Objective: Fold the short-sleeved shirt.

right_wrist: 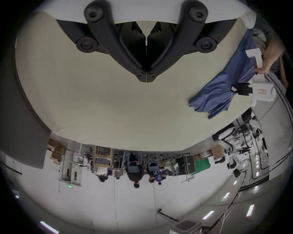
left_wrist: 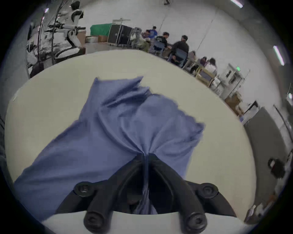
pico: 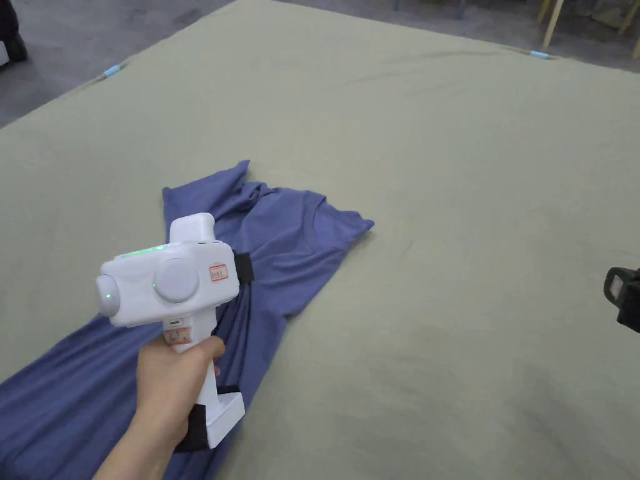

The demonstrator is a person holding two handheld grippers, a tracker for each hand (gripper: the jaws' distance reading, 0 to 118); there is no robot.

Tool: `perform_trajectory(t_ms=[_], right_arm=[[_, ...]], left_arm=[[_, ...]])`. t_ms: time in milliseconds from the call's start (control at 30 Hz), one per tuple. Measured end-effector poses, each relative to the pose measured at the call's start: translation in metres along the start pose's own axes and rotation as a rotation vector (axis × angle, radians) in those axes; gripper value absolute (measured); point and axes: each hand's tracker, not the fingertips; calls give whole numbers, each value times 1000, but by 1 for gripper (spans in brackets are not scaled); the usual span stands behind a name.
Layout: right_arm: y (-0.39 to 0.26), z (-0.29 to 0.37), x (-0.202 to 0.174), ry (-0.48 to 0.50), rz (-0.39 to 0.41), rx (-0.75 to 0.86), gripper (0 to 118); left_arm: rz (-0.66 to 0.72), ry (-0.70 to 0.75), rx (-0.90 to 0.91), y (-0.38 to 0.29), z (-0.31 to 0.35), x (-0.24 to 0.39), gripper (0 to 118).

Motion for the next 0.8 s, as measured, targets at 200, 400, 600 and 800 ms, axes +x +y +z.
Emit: perform_trajectory(t_ms=[200,400,600,800], right_arm=[[2,86,78,-149,-53,99,3],[-7,174,149,-302,-90,168,3],[-27,237,203,-423,-136,190,3],[-61,254,238,-469,-202,170,3]], left_arm=[[-263,-163,29,7,39,124,2],[-543,-466,7,-20,77,281,2],[-924,-738,-101,-101,104,405,2],[-1239,-863,-329,-227,98,462,2]])
